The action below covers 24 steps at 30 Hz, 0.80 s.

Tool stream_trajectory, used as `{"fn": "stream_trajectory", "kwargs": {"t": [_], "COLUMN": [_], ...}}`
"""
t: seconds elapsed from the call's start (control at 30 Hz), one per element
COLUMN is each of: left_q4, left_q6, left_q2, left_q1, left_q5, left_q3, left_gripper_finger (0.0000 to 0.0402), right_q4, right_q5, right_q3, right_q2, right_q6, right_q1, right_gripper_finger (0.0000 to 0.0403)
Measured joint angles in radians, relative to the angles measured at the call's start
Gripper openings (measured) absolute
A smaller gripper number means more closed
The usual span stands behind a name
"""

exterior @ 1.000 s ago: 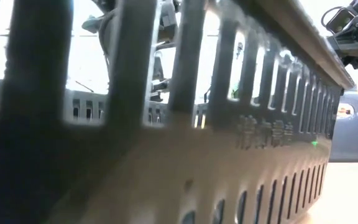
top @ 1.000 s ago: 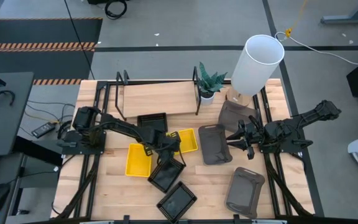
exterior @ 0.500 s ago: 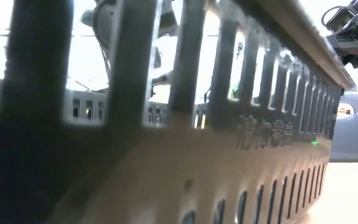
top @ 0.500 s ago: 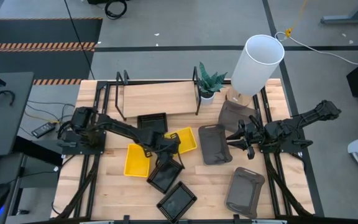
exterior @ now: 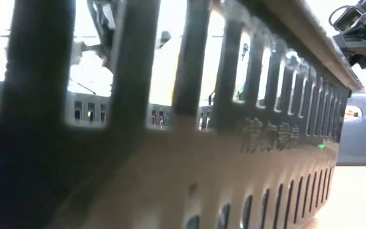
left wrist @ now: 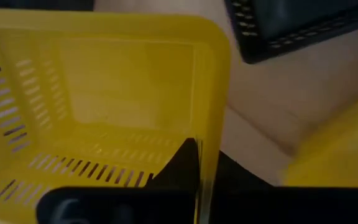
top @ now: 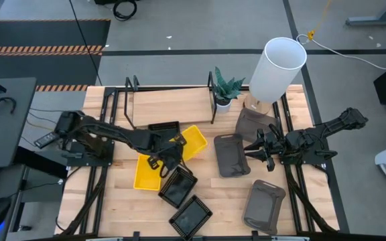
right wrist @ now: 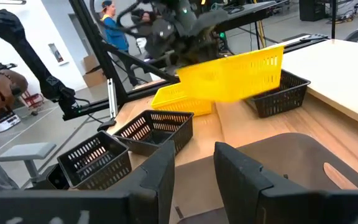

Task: Stack baskets on shelf by color
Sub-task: Stack the right yellow bin on the left yellow bins

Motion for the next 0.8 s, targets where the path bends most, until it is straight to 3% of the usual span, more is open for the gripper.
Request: {"fn": "stream_trajectory", "kwargs": {"t": [0.3,0.8], "left_q4": [-0.198,-0.393], "left_q6": [-0.444,-1.044], "left_q2": [-0.125,-0.166], "left_q1": [-0.014,-0.260], "left_q5": [0.191,0.198], "left_q3": [0.000,0.000], "left_gripper_finger": [0.0005,0.0005], "right_q4": [0.000,0.000], "right_q5": [0.000,0.000], "right_q3": [0.000,0.000], "right_q2": [0.000,0.000], "right_q6": [0.000,0.000], "right_q1": [0.000,0.000], "right_gripper_finger": [0.0119,0.0119]}}
